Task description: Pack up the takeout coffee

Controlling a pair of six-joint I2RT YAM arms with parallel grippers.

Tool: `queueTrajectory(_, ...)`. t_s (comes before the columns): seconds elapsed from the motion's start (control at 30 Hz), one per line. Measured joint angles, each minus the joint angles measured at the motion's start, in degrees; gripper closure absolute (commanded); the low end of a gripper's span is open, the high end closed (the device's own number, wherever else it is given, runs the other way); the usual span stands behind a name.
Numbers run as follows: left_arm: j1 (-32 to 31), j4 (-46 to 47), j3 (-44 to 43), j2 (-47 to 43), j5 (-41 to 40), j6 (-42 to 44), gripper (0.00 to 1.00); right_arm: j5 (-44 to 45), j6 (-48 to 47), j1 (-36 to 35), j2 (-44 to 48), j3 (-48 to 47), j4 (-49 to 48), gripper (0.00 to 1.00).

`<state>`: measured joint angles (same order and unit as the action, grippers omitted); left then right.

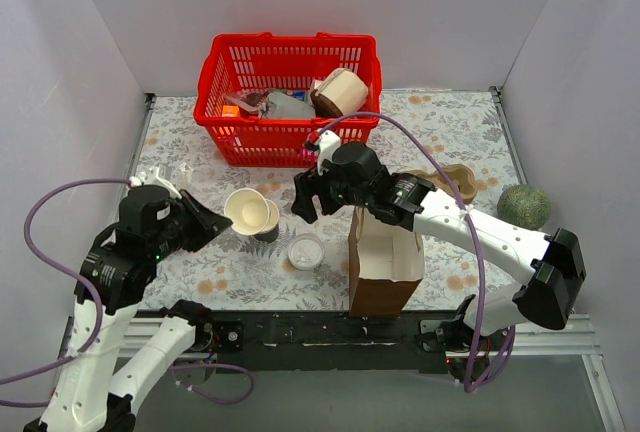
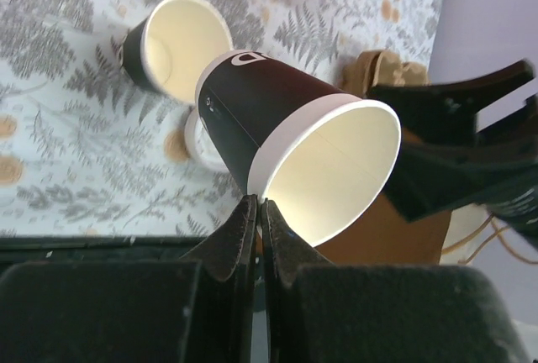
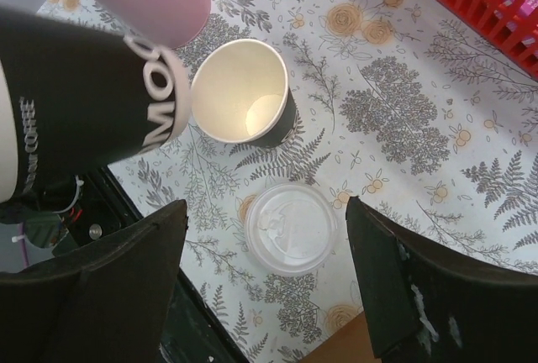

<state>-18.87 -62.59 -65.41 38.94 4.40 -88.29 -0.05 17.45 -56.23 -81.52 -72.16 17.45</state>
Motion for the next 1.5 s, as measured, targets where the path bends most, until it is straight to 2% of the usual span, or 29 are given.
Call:
queueTrajectory(0.13,0.0,-6.1,1.8,-3.6,0.7,-0.7,1.00,1.4,-0.1,0.1,0.2,0.0,0.2,0.15)
queueTrajectory(0.33,0.0,-10.7,12.2,-7.4,1.0,-3.2,1.00,1.8,-0.1,0.4,0.2,0.0,0.3,0.14)
queueTrajectory(0.63,0.0,-4.4,26.5,-7.1,1.1,-7.4,1.00,0.5,-0.2,0.7,-1.0,0.5,-0.9,0.14)
queueTrajectory(0.87,0.0,-0.2,27.9,-6.7,-1.3,-9.1,1.00,-2.8,-1.0,0.6,-2.5,0.9,-1.1,0.16)
queueTrajectory(1.0,0.0,-0.3,27.9,-6.0,-3.3,-9.0,0.94,-3.8,-0.7,-0.3,-5.2,0.8,-0.9,0.19)
queueTrajectory(1.23,0.0,-1.3,27.8,-4.2,-4.8,-7.8,0.70,-1.4,1.0,-3.5,-11.6,0.5,2.0,0.21)
queueTrajectory(1.33,0.0,-2.2,27.1,-3.8,-5.0,-7.1,0.57,0.2,0.9,-4.6,-12.1,0.0,3.8,0.22)
queueTrajectory(1.37,0.0,-2.5,26.1,-3.8,-5.1,-6.8,0.43,0.6,0.7,-4.8,-12.1,-0.4,4.4,0.22)
queueTrajectory(1.43,0.0,-2.7,24.0,-3.8,-5.1,-6.0,0.26,1.2,0.4,-5.0,-12.1,-0.9,4.8,0.23)
queueTrajectory(1.47,0.0,-2.8,22.8,-3.8,-5.0,-5.5,0.02,1.2,0.2,-5.2,-12.1,-1.0,4.9,0.23)
queueTrajectory(1.5,0.0,-2.8,21.3,-3.8,-4.9,-5.2,0.02,1.2,0.0,-5.4,-12.1,-1.0,5.0,0.23)
